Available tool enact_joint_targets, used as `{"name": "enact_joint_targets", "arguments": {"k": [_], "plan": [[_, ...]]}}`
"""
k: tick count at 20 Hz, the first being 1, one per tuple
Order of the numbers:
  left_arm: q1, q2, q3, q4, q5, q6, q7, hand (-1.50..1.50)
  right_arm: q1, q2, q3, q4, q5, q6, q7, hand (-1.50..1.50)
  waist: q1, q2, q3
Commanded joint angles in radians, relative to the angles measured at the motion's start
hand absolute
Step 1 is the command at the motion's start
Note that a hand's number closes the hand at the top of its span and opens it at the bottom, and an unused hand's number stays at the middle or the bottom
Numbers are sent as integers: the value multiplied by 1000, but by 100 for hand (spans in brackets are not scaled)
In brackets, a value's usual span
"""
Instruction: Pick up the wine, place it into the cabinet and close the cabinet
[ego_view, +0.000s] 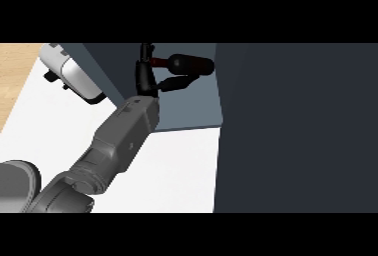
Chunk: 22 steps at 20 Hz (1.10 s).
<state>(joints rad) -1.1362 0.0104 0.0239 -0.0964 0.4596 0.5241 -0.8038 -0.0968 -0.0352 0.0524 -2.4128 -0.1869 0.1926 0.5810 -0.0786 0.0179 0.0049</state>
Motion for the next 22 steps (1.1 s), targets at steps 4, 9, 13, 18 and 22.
{"name": "enact_joint_targets", "arguments": {"k": [4,9,13,18,22], "plan": [[51,-10,30,7,22,5,-57,-150,38,19,23,-26,-16,3,-18,-150,-9,12,-6],[93,26,15,12,-9,-99,-70,-150,21,-4,-15,-45,-41,3,-7,-150,7,10,-6],[69,-6,25,-4,-2,-128,-63,-150,2,8,28,-59,0,-22,29,-150,13,5,-7],[96,-5,10,-2,-21,-184,-70,-150,77,19,27,-36,7,6,-34,-150,25,0,-5],[82,-10,0,2,-9,-187,-75,-150,-12,-15,-9,-55,-48,-9,49,-150,12,2,-6]]}}
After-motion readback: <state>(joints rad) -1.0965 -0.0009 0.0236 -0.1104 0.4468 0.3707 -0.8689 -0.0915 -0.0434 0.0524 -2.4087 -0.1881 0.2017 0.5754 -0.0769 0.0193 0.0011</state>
